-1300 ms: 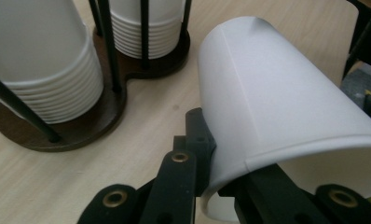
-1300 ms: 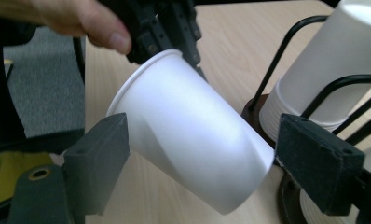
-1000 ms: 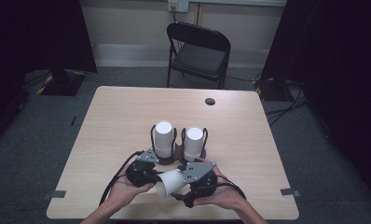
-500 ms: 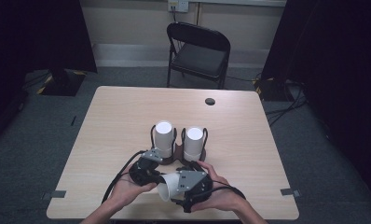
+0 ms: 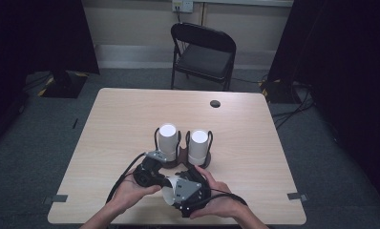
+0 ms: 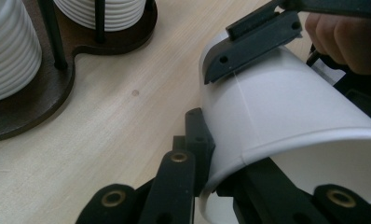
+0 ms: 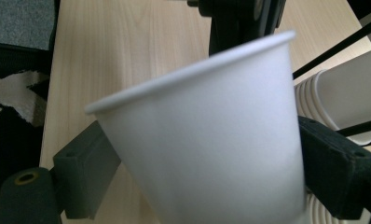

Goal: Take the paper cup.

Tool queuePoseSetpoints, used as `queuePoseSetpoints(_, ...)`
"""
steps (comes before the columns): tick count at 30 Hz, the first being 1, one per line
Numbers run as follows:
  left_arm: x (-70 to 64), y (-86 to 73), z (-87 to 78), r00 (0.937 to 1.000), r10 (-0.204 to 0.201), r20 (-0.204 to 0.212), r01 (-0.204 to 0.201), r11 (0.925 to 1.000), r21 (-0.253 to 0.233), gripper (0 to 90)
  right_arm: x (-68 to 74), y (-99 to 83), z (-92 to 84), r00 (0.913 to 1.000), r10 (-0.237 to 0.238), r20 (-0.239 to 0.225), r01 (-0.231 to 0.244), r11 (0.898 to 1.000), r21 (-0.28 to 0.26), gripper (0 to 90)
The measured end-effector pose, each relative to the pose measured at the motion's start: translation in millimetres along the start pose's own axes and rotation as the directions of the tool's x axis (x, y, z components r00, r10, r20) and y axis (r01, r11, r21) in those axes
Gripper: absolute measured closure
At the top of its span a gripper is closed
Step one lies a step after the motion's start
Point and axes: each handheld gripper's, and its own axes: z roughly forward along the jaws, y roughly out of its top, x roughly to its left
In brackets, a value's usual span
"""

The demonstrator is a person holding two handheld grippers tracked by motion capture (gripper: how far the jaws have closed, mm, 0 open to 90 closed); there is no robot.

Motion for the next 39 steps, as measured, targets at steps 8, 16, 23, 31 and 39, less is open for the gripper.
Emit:
queuePoseSetpoints(8,-3.5,1.5,3.7,0.9999,-0.014,0.000,0.014,0.9999,0.008,87.8,2.6,3.1,3.5,0.9999,-0.006,-0.008,0.006,1.000,-0.003,13.7)
queuePoseSetpoints(16,-6.4,1.9,2.6,1.0000,-0.006,-0.005,0.006,1.0000,-0.004,87.9,6.0,6.8,3.1,0.9999,-0.013,0.008,0.013,1.000,-0.028,17.2)
queuePoseSetpoints(23,-6.6,1.1,2.7,0.9999,-0.011,-0.003,0.011,0.9999,-0.007,88.2,7.9,11.2,0.6,0.9998,-0.005,0.022,0.006,0.998,-0.057,18.8)
queuePoseSetpoints(31,-5.9,0.0,3.6,0.9996,-0.028,-0.010,0.028,0.9993,-0.026,86.6,6.8,10.2,0.2,0.9997,0.012,0.021,-0.011,0.999,-0.053,21.1)
queuePoseSetpoints(39,-3.4,-3.8,0.5,0.9993,-0.036,-0.005,0.036,0.9977,-0.057,83.0,4.2,9.6,-3.3,0.9990,0.031,0.032,-0.029,0.997,-0.071,22.1)
